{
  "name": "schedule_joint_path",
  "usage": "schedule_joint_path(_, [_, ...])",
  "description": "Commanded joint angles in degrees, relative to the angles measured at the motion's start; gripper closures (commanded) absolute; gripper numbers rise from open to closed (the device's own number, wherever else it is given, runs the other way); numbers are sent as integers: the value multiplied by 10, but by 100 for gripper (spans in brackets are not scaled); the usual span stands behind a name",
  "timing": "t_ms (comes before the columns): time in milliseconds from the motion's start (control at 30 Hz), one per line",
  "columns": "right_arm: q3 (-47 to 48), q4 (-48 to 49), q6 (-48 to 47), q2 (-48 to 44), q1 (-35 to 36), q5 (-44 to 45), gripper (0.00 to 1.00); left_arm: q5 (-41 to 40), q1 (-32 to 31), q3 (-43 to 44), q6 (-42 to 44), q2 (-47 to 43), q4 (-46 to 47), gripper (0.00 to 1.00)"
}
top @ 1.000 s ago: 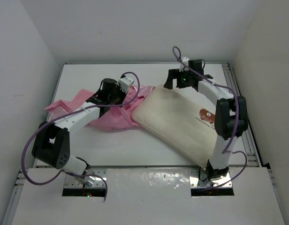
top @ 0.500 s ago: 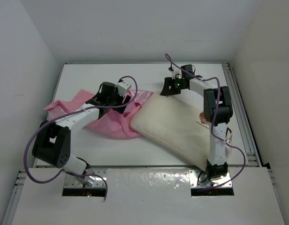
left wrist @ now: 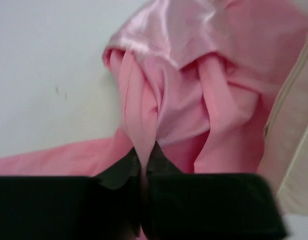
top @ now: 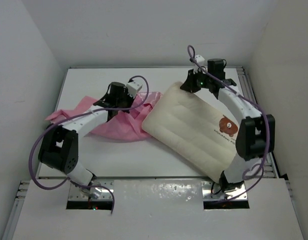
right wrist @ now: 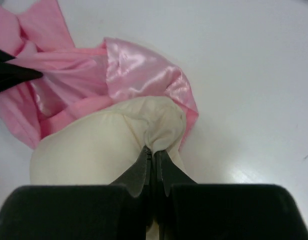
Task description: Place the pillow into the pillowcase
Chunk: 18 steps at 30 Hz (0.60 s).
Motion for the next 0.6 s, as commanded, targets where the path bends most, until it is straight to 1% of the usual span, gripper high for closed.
schedule_joint_path(0, [-48,113,-9,-67,74,15,100,59,1,74,13,-40,-5,90])
schedule_joint_path(33, [-51,129,-9,-66,88,23,100,77,0,92,16,-39,-19,87])
schedule_joint_path(100, [-37,136,-11,-42,120,39,100,121,0,102,14,-34,-42,86])
schedule_joint_path(133, [-25,136,-10,-29,129,56,100,127,0,99,10,-33,-43,89])
schedule_joint_path(167, [-15,136,-2,-16,135,59,100,132,0,97,1,-33,-43,97])
schedule_joint_path(200, [7,153,17,6,142,59,100,130,0,95,-2,-33,-41,100])
schedule_joint_path(267, [15,167,38,16,150,59,100,129,0,91,-5,-35,-38,100])
schedule_joint_path(300, [9,195,54,19,157,57,100,130,0,91,-6,-37,-37,100])
schedule_joint_path(367, [2,218,54,21,170,45,100,134,-1,92,-1,-40,-35,100])
schedule_joint_path(400, [4,209,38,28,181,45,100,130,0,93,3,-39,-36,100])
schedule_joint_path(467, [1,196,48,32,179,61,100,116,-2,92,29,-36,-44,100])
schedule_joint_path(533, [-22,194,68,26,156,40,100,77,-2,65,45,-38,-54,73])
schedule_joint_path(567, [-31,195,73,21,148,29,100,64,-2,53,49,-40,-54,61])
